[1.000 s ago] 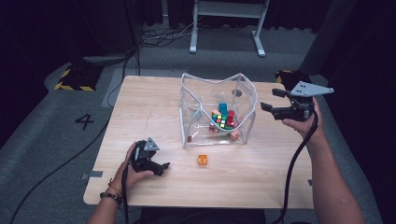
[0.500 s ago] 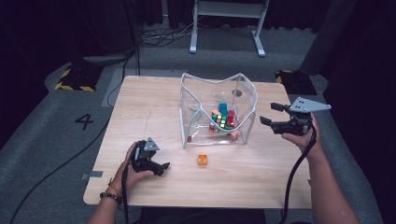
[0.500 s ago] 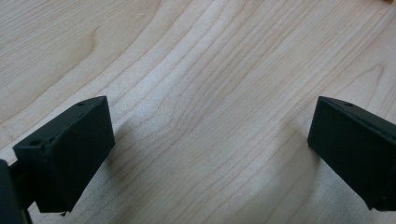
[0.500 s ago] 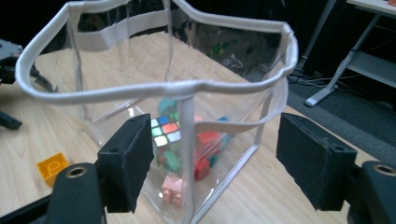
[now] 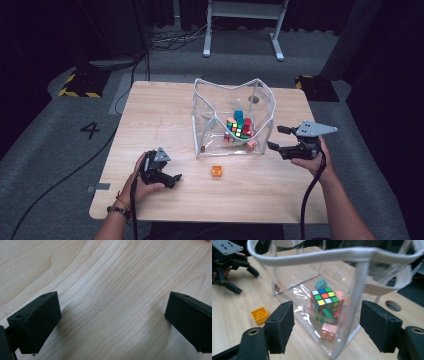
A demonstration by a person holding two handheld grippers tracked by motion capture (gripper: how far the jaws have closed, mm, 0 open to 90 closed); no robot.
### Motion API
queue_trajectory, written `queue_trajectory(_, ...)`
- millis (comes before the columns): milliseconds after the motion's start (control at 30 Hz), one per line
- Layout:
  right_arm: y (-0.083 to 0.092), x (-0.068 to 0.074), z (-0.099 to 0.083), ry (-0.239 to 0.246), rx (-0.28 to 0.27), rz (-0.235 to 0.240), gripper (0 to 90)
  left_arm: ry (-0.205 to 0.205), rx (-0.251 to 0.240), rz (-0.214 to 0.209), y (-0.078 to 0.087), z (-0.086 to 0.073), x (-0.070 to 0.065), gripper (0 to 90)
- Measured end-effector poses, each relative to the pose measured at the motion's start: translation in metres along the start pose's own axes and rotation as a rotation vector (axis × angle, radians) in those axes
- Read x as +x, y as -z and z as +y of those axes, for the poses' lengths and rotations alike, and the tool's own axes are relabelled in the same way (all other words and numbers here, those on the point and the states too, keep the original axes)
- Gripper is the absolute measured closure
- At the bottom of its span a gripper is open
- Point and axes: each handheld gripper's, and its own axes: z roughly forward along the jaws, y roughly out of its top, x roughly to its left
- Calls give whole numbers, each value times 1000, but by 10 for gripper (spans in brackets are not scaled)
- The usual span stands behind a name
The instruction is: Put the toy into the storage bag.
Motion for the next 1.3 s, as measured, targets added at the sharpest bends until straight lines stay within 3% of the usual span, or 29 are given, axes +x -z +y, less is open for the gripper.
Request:
queue_trajectory(233, -16, 18, -13, 12, 28, 61, 282, 1, 0, 1, 0, 0, 0, 6)
queue_trajectory(900, -57, 63, -25, 87, 110, 194, 288, 0, 1, 1, 0, 0, 0, 7)
queue_trajectory(933, -63, 67, -27, 104, 113, 204, 288, 0, 0, 2, 0, 0, 0, 6)
queue_trajectory(1200, -86, 83, -33, 97, 183, 270, 291, 1, 0, 1, 0, 0, 0, 6)
queue_trajectory(1300, -104, 89, -37, 137, 194, 308, 294, 0, 0, 1, 0, 0, 0, 6)
